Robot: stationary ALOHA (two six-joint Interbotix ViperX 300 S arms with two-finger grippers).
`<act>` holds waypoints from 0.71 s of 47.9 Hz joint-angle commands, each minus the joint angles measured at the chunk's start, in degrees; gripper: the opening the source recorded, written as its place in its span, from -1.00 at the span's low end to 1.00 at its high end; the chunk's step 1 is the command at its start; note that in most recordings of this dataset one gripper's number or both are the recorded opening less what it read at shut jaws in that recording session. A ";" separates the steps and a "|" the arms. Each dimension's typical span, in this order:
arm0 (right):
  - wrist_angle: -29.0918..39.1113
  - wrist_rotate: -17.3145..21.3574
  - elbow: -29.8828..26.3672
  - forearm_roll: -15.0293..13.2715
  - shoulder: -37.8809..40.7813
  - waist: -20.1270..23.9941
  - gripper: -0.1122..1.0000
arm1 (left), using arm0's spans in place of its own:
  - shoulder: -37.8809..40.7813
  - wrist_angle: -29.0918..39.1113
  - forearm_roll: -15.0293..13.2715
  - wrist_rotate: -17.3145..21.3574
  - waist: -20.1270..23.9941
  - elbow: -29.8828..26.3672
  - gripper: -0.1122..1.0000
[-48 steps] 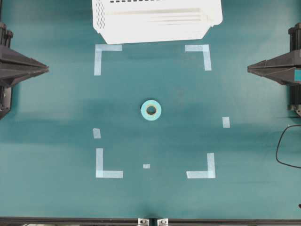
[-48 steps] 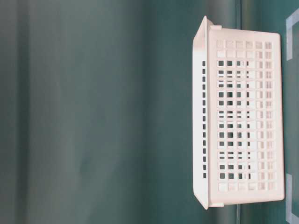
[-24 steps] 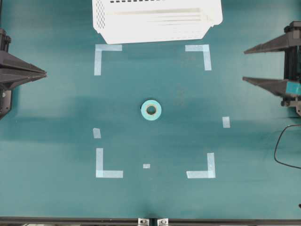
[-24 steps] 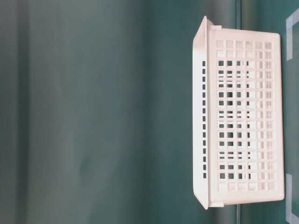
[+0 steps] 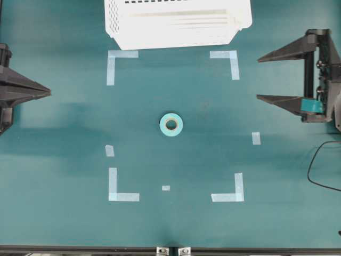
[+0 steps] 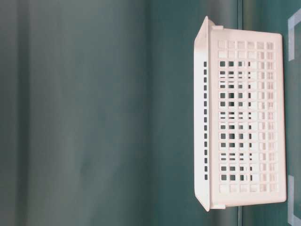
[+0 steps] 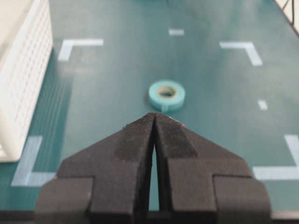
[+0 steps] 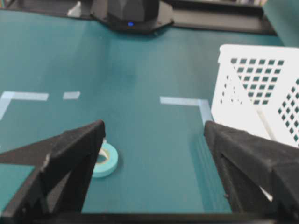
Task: Put the tape in the middle into the white basket.
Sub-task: 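Move the right gripper inward from its rest pose toward the tape roll, then lower the open right gripper over the light-teal tape roll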
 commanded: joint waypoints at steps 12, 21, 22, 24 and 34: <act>-1.85 0.26 -4.66 0.00 8.70 0.00 1.00 | -1.14 0.18 0.00 0.09 -0.18 1.76 -0.99; -1.85 0.26 -7.56 0.00 13.45 0.62 1.00 | -1.93 1.41 0.00 -0.18 -0.09 2.99 -0.99; -1.85 0.26 -7.73 0.00 13.97 0.70 1.00 | -1.93 1.41 0.00 -0.18 -0.18 3.08 -0.99; -1.85 0.35 -8.35 0.00 14.94 0.79 1.00 | -2.11 1.41 0.00 -0.18 -0.18 3.25 -0.99; -3.16 1.93 -10.72 0.00 20.13 1.85 1.00 | -3.25 1.41 0.00 -0.18 -0.09 4.04 -0.99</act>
